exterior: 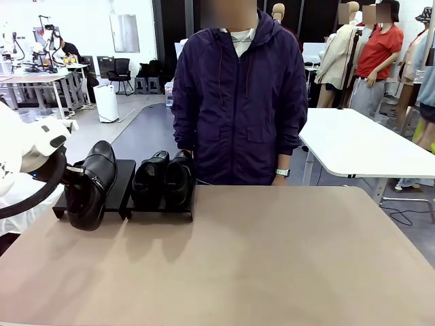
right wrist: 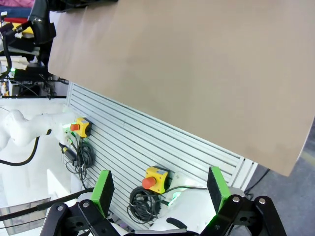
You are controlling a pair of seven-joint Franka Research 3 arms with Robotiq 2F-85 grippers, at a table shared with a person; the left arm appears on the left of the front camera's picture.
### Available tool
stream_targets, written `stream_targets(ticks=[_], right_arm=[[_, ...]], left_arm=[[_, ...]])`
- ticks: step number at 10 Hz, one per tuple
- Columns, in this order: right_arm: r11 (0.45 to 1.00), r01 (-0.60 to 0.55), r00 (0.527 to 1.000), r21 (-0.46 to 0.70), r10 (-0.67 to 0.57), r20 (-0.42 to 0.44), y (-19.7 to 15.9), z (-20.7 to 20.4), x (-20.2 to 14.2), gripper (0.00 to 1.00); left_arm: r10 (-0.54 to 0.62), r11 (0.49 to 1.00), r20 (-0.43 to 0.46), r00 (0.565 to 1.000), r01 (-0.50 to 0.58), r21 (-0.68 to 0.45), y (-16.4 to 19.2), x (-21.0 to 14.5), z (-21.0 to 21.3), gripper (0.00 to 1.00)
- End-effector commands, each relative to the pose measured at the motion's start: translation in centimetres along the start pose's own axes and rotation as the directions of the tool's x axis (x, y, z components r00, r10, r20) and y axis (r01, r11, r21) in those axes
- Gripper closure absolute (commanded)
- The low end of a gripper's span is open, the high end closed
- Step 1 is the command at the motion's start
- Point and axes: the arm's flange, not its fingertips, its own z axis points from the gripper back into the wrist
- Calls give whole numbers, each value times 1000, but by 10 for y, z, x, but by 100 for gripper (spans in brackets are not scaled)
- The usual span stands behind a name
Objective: Organize the shoes by placing them on the stand.
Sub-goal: Place the Shoe from the middle of the table onto the Shoes Stand.
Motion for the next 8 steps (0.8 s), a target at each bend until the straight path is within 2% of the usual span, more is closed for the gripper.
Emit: stream_targets(ticks=[1, 3, 5, 8], right_arm=[[1000, -18, 1000, 8, 18, 1, 0, 4, 1, 0], [1000, -18, 1000, 8, 18, 1, 0, 4, 1, 0], [1000, -18, 1000, 8, 18, 1, 0, 4, 1, 0], [1000, -18, 1000, 8, 18, 1, 0, 4, 1, 0]], left_arm=[[10, 1000, 13, 1000, -10, 1, 2, 1, -2, 100], [7, 1000, 3, 1000, -7, 1, 5, 34, -23, 100], [-4, 999, 12, 1000, 5, -46, 15, 73, -43, 100], [1, 1000, 78, 997, -2, 3, 15, 99, -63, 100]])
